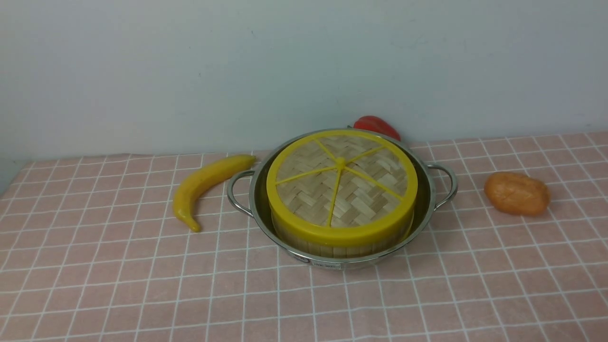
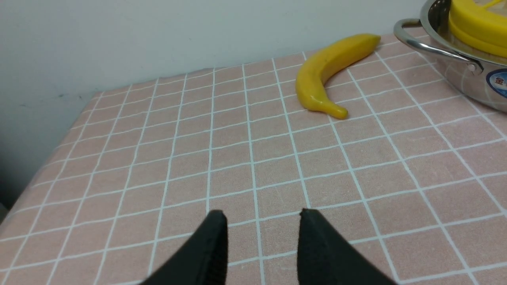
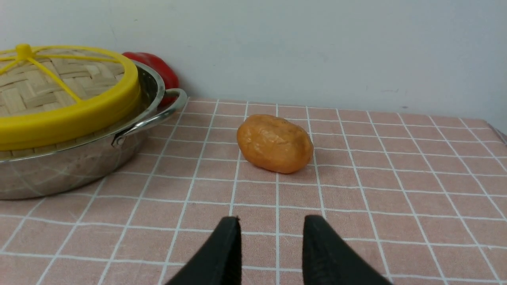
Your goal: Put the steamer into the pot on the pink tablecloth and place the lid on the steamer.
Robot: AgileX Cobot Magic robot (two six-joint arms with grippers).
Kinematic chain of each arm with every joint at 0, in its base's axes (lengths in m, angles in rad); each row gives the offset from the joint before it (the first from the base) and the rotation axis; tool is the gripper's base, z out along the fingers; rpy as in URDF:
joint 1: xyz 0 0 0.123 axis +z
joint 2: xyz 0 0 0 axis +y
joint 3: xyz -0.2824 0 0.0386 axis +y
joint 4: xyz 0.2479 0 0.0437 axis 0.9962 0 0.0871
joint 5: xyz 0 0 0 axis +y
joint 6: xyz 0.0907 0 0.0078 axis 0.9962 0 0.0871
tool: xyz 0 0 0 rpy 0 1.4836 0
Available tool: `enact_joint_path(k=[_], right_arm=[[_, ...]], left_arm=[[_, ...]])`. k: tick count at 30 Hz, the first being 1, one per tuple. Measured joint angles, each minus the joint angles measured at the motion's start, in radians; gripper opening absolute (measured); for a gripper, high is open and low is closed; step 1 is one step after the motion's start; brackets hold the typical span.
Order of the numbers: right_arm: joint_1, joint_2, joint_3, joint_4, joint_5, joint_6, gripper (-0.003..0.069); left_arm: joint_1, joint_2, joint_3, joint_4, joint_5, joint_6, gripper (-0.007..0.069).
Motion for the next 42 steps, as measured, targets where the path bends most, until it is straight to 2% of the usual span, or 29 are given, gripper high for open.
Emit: enact_joint_path(k=[42], right_arm=[[0.0, 0.0, 0.0, 0.0, -0.001, 0.033, 0.0244]], left_arm=[[0.0, 0.0, 0.0, 0.0, 0.0, 0.0, 0.0243]])
